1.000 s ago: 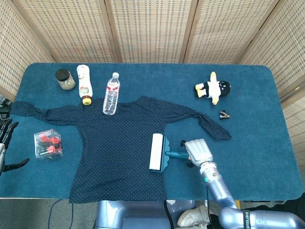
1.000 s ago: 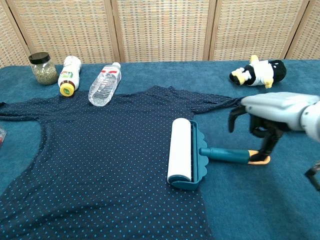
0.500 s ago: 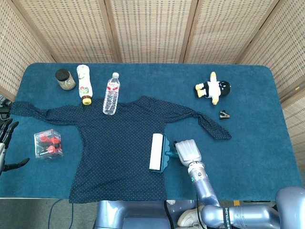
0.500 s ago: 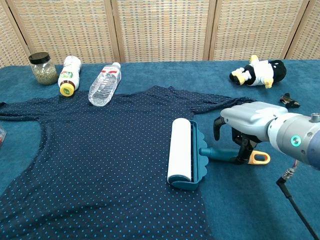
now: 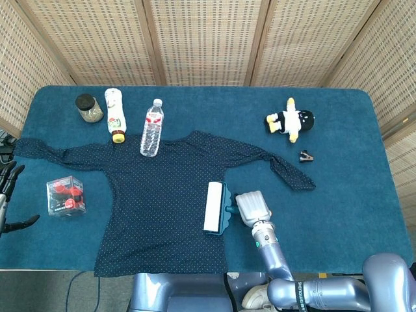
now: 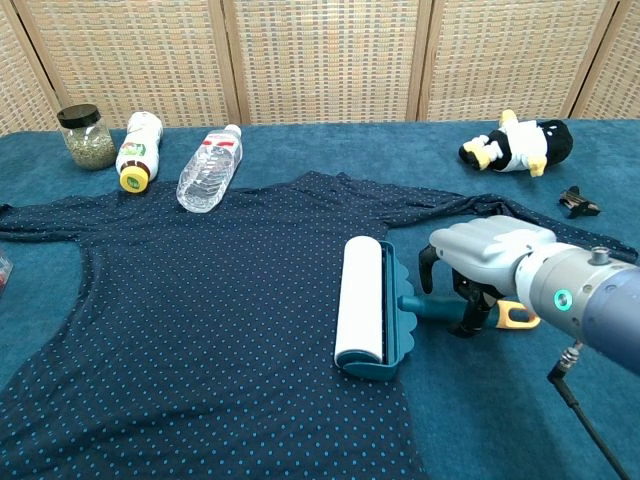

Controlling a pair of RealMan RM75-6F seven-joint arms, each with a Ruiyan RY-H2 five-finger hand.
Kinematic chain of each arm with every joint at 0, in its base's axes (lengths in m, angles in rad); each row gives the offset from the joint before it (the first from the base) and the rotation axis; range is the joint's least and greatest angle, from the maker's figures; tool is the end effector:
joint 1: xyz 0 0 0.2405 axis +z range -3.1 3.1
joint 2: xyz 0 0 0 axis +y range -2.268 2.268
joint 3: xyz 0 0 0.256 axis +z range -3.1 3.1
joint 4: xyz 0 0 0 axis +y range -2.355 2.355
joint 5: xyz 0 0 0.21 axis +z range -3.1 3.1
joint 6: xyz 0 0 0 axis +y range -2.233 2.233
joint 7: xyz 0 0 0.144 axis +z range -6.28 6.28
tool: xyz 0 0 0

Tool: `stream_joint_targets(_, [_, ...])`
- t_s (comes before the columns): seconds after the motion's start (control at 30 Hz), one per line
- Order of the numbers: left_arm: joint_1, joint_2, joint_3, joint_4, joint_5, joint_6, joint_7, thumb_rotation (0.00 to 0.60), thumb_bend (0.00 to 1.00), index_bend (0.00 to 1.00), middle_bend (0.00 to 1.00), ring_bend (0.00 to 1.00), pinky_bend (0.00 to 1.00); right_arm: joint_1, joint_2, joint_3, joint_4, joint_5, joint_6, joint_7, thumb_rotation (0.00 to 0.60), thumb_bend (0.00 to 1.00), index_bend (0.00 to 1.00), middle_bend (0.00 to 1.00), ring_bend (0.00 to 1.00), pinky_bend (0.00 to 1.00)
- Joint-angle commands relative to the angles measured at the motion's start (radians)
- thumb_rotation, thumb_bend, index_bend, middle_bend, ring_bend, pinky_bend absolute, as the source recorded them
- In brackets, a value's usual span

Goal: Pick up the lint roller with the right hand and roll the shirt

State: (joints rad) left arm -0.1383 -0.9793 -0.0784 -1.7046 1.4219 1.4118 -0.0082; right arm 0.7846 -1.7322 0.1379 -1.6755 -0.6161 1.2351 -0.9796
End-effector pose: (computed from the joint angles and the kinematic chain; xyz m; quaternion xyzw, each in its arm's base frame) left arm -0.3028 0.2021 0.1935 -0.5958 -0.3894 -0.3720 0.5958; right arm -0.1272 -0.2890 -0.0650 0.7560 -0.3870 0.2127 0.4832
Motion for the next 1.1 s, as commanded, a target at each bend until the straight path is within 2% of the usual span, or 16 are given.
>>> stream_joint_targets(0.03, [-0.001, 0.001, -0.001, 0.001, -0.001, -0.002, -0.002, 0.600, 0.00, 0.00, 0.00, 0.00, 0.00, 0.000, -0.008, -0.010, 0.013, -0.001, 0.002, -0.002, 0.600, 0.44, 0.42, 1.00, 1.00, 1.00])
stream_joint_targets(0.17, [-0.001, 0.002, 0.000, 0.002, -0.001, -0.002, -0.008, 0.600, 0.00, 0.00, 0.00, 0.00, 0.00, -0.004, -0.012, -0.019, 0.025, -0.011, -0.002, 0.010, 0.600, 0.50, 0.48, 1.00, 1.00, 1.00])
stream_joint_targets(0.43, [-0.003, 0.005, 0.001, 0.002, -0.002, -0.008, -0.014, 0.600, 0.00, 0.00, 0.00, 0.00, 0.00, -0.010, -0.005, -0.027, 0.029, -0.036, -0.012, 0.031, 0.600, 0.81, 0.69, 1.00, 1.00, 1.00])
stream_joint_targets(0.57, [-0.005, 0.006, 0.002, 0.002, -0.002, -0.012, -0.019, 0.600, 0.00, 0.00, 0.00, 0.00, 0.00, -0.008, 0.031, -0.012, -0.006, -0.067, -0.023, 0.057, 0.600, 0.91, 0.76, 1.00, 1.00, 1.00])
stream_joint_targets(0.83, [-0.009, 0.011, -0.001, 0.007, -0.014, -0.025, -0.038, 0.600, 0.00, 0.00, 0.00, 0.00, 0.00, 0.050, 0.100, 0.064, -0.076, -0.015, -0.037, 0.002, 0.600, 0.95, 0.79, 1.00, 1.00, 1.00])
stream_joint_targets(1.1, [-0.022, 0.019, -0.005, 0.020, -0.030, -0.058, -0.075, 0.600, 0.00, 0.00, 0.00, 0.00, 0.00, 0.186, 0.106, 0.160, -0.120, 0.204, -0.017, -0.164, 0.600, 0.97, 0.79, 1.00, 1.00, 1.00])
